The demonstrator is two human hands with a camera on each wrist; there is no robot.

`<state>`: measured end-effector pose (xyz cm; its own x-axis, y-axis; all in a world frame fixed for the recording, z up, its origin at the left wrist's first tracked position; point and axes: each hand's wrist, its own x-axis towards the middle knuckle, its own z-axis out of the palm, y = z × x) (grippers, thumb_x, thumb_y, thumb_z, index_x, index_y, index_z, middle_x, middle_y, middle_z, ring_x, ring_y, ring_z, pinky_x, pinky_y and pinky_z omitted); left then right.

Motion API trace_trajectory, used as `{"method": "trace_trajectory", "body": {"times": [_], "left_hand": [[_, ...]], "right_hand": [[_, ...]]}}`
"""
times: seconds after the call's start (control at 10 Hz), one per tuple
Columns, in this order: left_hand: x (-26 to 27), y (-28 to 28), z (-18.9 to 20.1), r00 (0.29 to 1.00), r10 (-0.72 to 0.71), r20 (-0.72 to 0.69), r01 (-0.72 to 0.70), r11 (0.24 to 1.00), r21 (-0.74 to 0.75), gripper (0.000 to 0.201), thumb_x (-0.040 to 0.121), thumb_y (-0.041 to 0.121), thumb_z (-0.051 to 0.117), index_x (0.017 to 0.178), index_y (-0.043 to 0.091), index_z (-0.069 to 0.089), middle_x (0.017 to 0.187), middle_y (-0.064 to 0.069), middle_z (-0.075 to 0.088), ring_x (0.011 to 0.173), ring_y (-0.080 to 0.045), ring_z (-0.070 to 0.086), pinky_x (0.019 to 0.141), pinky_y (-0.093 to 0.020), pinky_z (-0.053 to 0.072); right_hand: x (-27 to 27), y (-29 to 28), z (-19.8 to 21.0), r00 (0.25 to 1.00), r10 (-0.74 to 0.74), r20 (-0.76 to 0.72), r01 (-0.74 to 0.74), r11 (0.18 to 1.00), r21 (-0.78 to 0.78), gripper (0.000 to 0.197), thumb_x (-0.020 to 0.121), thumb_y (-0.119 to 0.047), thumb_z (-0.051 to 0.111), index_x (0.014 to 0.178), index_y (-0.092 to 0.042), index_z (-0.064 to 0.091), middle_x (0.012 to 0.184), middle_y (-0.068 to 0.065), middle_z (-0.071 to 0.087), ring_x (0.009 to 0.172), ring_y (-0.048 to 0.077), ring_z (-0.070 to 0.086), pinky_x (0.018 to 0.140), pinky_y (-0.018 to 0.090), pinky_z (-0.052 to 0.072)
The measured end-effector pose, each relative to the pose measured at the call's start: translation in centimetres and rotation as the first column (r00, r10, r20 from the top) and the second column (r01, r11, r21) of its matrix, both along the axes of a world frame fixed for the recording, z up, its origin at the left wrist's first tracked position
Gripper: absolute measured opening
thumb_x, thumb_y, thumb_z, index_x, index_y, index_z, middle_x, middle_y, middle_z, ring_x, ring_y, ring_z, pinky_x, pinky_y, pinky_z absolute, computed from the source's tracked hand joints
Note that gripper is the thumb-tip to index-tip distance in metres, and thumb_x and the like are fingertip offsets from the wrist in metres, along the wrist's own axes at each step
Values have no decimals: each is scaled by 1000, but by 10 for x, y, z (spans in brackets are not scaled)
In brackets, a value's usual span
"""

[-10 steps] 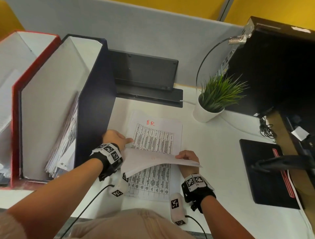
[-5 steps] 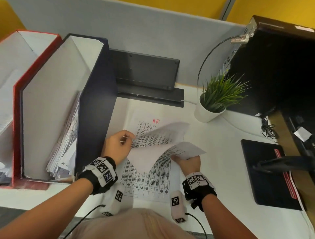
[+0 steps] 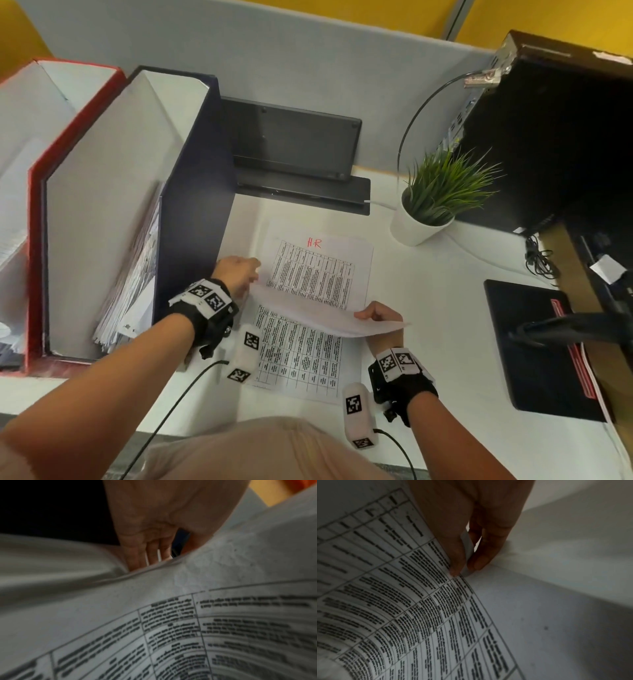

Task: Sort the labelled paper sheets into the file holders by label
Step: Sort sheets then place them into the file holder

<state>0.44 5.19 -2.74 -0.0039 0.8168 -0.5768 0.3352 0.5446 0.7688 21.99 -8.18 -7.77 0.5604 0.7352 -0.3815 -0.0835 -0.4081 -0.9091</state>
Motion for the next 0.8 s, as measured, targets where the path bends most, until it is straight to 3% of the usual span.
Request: {"method": "trace_trajectory", "body": {"times": [0.1, 0.2, 0.3, 0.4, 0.5, 0.6, 0.7, 0.8], "left_hand": [[-1, 4, -6, 986, -75, -146, 76, 997, 1, 33, 76, 25, 75, 98, 4, 62, 97, -13, 65, 90, -28, 62, 85, -37, 51], [1, 2, -8, 959, -105, -262, 128, 989, 72, 27, 68, 25, 82, 69, 9, 60, 71, -7, 63, 69, -21, 59, 73, -30, 52], [1, 0, -10, 929, -145, -340, 195, 974, 116, 27, 74, 22, 78, 62, 6, 60, 61, -6, 58, 63, -19, 56, 70, -28, 50], [-1, -2, -11, 906, -190, -378, 262, 953, 149, 28, 84, 18, 68, 63, 0, 61, 59, -12, 54, 55, -20, 50, 61, -24, 45], [-3, -7, -9, 853, -244, -461, 370, 906, 205, 38, 92, 17, 56, 58, 1, 58, 53, -6, 48, 52, -19, 47, 54, -23, 42], [-6, -15, -7, 858, -159, -488, 388, 823, 415, 21, 91, 11, 55, 86, -3, 69, 73, -10, 59, 72, -29, 60, 68, -29, 50], [-7, -27, -5, 955, -88, -284, 253, 741, 622, 18, 85, 0, 57, 92, 7, 73, 88, -1, 64, 75, -16, 62, 66, -18, 48], [-8, -34, -3, 997, -72, -9, 65, 839, 540, 30, 86, -7, 51, 71, 15, 65, 86, 5, 67, 80, -8, 62, 65, -10, 49]], "right_hand": [[5, -3, 14, 1000, 9, 13, -10, 995, 98, 44, 70, 28, 43, 51, -11, 50, 57, 5, 46, 47, 5, 39, 45, 11, 29], [2, -2, 14, 1000, 14, 21, -15, 998, 62, 45, 72, 26, 45, 51, -13, 50, 59, 4, 47, 56, 12, 38, 51, 14, 32], [5, -1, 6, 999, 49, 3, -49, 998, 40, 45, 72, 22, 56, 54, -19, 53, 63, 3, 50, 58, 8, 45, 53, 8, 36], [7, 2, 18, 994, -6, -110, 6, 1000, -3, 37, 76, 18, 52, 61, -15, 56, 52, 0, 55, 47, 2, 53, 47, 10, 43], [8, 3, 8, 997, 22, -76, -17, 998, 57, 44, 75, 24, 44, 51, -11, 55, 56, 7, 55, 58, 20, 53, 67, 29, 42], [4, 0, 14, 995, -7, -102, 13, 998, 61, 62, 75, 26, 41, 34, -19, 57, 66, 8, 54, 65, 23, 47, 73, 35, 38], [7, 0, 8, 1000, -7, -19, 8, 996, 86, 52, 74, 28, 42, 41, -12, 50, 63, 6, 53, 64, 21, 48, 72, 32, 38], [5, -2, 14, 988, 30, 154, -34, 999, 24, 49, 72, 27, 54, 50, -15, 43, 58, 3, 51, 55, 6, 53, 58, 20, 42]]}}
